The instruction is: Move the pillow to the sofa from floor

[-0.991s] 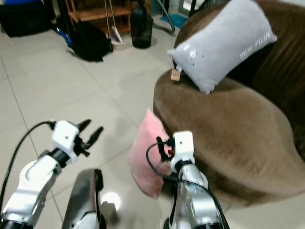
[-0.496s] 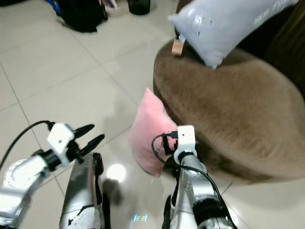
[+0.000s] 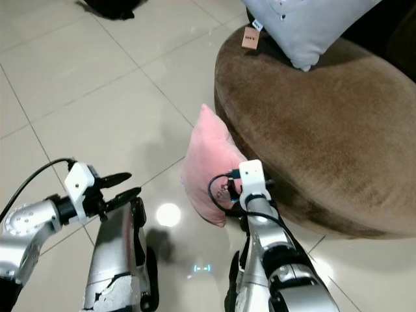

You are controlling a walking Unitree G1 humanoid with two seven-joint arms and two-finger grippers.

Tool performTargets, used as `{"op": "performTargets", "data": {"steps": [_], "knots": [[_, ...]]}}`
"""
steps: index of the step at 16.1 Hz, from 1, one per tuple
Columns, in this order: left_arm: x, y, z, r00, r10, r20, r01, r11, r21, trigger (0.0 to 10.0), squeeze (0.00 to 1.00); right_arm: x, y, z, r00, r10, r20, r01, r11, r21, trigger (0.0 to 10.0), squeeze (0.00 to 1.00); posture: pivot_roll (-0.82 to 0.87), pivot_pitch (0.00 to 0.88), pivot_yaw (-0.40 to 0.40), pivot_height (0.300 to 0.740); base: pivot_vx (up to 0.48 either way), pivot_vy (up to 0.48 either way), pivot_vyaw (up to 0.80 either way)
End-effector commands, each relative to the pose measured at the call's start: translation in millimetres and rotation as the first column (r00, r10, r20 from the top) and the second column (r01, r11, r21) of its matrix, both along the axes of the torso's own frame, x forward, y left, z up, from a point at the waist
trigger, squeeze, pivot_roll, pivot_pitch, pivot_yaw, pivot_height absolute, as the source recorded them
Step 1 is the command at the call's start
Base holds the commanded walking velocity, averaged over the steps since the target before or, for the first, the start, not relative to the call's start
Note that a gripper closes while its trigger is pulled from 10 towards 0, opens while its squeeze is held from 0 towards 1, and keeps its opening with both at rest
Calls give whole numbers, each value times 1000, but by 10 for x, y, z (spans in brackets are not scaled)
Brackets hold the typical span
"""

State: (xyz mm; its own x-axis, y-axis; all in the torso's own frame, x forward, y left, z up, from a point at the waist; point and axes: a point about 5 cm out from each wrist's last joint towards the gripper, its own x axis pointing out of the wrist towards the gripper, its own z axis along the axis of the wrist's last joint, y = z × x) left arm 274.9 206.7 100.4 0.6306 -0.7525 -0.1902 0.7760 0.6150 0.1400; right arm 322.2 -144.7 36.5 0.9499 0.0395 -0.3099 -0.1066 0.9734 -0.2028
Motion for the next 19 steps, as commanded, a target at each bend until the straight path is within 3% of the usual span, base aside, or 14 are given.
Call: {"op": "performTargets", "data": {"steps": [1, 2, 3, 4, 5, 19], "knots": [[-42, 52, -67, 999, -10, -30, 10, 1000, 4, 10000, 0, -90, 39, -131, 998, 31, -58, -32, 999, -6, 10000, 0, 263, 318, 33, 485, 0, 0, 0], [-18, 66, -67, 999, -17, -31, 17, 1000, -3, 10000, 0, -106, 73, -156, 996, 57, -70, -57, 998, 3, 10000, 0, 264, 316, 33, 485, 0, 0, 0], [-42, 68, -50, 1000, -25, -17, 25, 1000, -9, 10000, 0, -111, 95, -165, 995, 70, -68, -69, 997, 19, 7137, 0, 264, 313, 34, 485, 0, 0, 0], [-80, 61, -31, 1000, -28, -7, 28, 999, -16, 10000, 0, -111, 96, -164, 995, 71, -66, -70, 997, 19, 863, 0, 262, 311, 34, 485, 0, 0, 0], [-104, 61, -20, 1000, -32, 0, 32, 999, -20, 10000, 0, -109, 94, -164, 995, 72, -64, -71, 997, 21, 0, 0, 262, 310, 34, 485, 0, 0, 0], [-57, 105, 29, 999, -35, 25, 36, 999, -28, 10000, 0, -64, 98, -129, 993, 111, -45, -109, 993, 33, 0, 0, 261, 291, 49, 485, 0, 0, 0]]}}
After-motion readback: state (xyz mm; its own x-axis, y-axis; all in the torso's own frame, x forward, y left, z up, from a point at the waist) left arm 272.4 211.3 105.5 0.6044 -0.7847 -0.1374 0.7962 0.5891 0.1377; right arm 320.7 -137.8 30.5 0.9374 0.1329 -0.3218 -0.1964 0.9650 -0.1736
